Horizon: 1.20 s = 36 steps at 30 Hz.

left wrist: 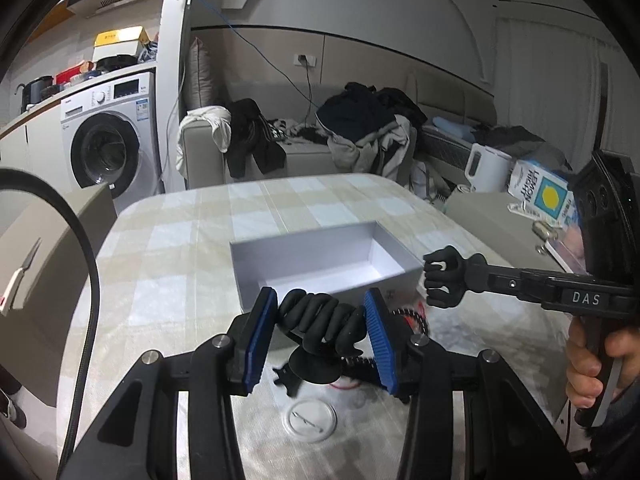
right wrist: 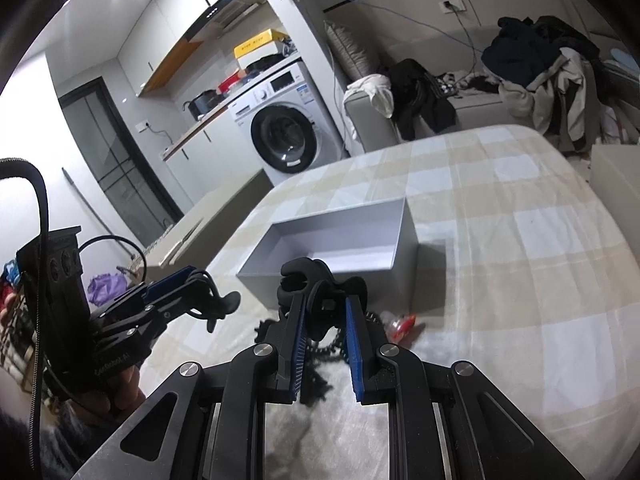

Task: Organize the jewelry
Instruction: 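Lift the black claw clip with the right gripper and carry it over the box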

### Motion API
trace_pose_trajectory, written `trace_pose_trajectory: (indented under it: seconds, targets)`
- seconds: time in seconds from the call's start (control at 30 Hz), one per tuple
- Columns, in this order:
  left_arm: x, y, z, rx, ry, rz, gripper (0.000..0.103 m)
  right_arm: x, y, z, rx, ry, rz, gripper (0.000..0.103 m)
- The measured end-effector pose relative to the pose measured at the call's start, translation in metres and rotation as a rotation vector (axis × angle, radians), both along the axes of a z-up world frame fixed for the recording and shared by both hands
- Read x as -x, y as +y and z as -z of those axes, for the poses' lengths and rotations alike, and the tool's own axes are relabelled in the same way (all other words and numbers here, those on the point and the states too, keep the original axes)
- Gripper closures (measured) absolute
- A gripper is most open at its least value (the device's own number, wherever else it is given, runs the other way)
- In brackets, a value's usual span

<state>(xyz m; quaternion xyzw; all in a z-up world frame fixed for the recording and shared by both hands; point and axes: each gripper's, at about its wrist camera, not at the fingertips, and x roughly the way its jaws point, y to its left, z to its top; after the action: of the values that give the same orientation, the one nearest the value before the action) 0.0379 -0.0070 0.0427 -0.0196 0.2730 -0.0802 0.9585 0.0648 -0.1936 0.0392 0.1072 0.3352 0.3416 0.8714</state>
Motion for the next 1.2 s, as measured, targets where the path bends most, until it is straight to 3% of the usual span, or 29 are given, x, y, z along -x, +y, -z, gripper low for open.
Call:
trace_pose_trajectory:
  seconds: [0.53, 1.2]
  targets:
    - [-0.013, 0.012, -0.021, 0.037, -0.070, -0.044, 0.064, -0.016, 0.000, -0.026, -0.042, -0.040, 0.045, 0.085]
    - [-0.063, 0.020, -0.002, 0.082, -0.010, -0.052, 0.064, -0.069, 0.029, -0.005, -0.017, 0.058, 0.027, 0.085]
